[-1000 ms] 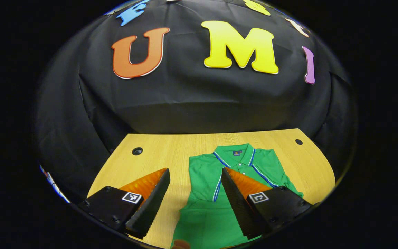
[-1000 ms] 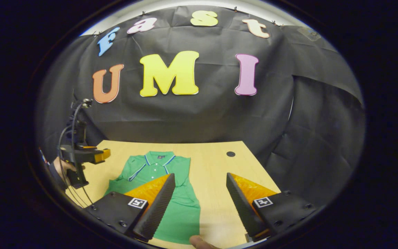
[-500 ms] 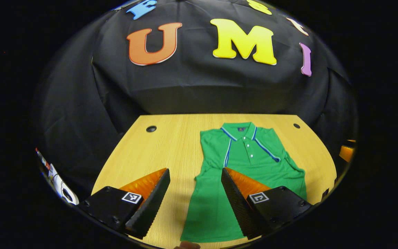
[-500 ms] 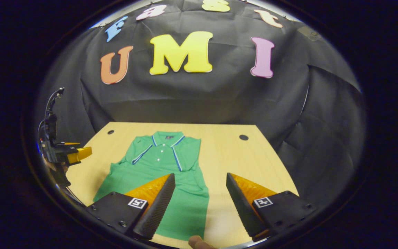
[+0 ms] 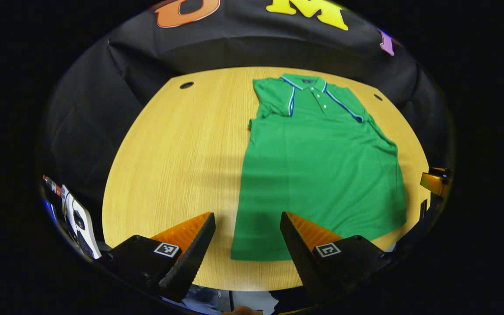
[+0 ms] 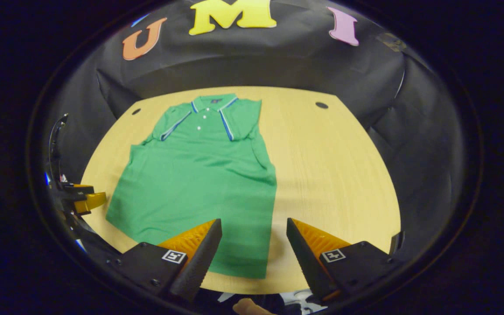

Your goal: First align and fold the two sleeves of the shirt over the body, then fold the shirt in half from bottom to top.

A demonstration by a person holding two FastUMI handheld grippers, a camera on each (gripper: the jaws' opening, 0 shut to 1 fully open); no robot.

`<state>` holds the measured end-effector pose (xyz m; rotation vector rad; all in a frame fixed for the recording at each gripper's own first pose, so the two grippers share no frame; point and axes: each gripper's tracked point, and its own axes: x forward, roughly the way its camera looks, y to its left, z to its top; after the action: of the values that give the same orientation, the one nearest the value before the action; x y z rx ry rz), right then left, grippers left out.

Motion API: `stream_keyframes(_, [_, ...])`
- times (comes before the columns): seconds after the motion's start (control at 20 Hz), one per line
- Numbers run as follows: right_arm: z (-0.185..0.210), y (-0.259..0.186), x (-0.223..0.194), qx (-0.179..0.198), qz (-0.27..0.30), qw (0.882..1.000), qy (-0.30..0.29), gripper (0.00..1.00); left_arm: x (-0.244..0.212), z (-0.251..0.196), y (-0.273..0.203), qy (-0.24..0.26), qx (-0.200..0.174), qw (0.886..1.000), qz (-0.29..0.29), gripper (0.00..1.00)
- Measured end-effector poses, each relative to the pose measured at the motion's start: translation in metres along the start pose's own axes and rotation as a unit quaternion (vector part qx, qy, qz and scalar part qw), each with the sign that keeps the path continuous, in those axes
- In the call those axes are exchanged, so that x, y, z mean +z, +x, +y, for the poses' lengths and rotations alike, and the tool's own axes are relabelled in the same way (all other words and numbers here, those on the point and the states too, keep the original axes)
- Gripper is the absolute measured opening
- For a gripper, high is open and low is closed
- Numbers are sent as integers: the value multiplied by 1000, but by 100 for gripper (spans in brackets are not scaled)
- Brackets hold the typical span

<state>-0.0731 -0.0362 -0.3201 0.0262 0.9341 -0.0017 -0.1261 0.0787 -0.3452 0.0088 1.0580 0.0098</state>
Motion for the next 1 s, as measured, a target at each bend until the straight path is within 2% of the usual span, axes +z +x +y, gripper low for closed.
stream_keyframes(0.05, [-4, 6, -14, -6, 23, 1000, 10, 94, -8, 0, 2, -7, -1, 1000, 15, 97])
stream_keyframes(0.1, [-9, 10, -26, -11, 46, 999, 20, 96, -14, -2, 4, -18, -4, 999, 27, 97])
stream_keyframes(0.15, [-11, 15, -38, -13, 67, 997, 28, 93, -18, -5, 7, -28, -8, 999, 39, 97])
stream_keyframes(0.3, [-15, 22, -64, -22, 113, 993, 40, 94, -25, -5, 16, -26, -5, 997, 65, 97])
stream_keyframes(0.5, [-12, 28, -77, -29, 141, 989, 31, 93, -43, -3, 18, -7, 5, 994, 112, 97])
stream_keyframes(0.55, [-9, 29, -80, -27, 149, 988, 27, 96, -47, -3, 20, -3, 9, 993, 120, 97])
stream_keyframes(0.6, [-9, 29, -84, -29, 156, 987, 24, 93, -53, -3, 22, -3, 8, 991, 136, 97])
stream_keyframes(0.7, [-6, 31, -89, -29, 168, 985, 19, 96, -51, -4, 21, -11, 7, 990, 140, 97])
stream_keyframes(0.75, [-5, 32, -91, -29, 175, 984, 16, 93, -52, -4, 20, -17, 4, 990, 142, 96])
stream_keyframes(0.85, [-3, 33, -91, -27, 183, 983, 20, 95, -52, -5, 22, -25, -7, 987, 157, 96])
stream_keyframes(1.0, [-3, 35, -92, -25, 205, 978, 36, 93, -53, -6, 23, -26, -24, 982, 187, 96])
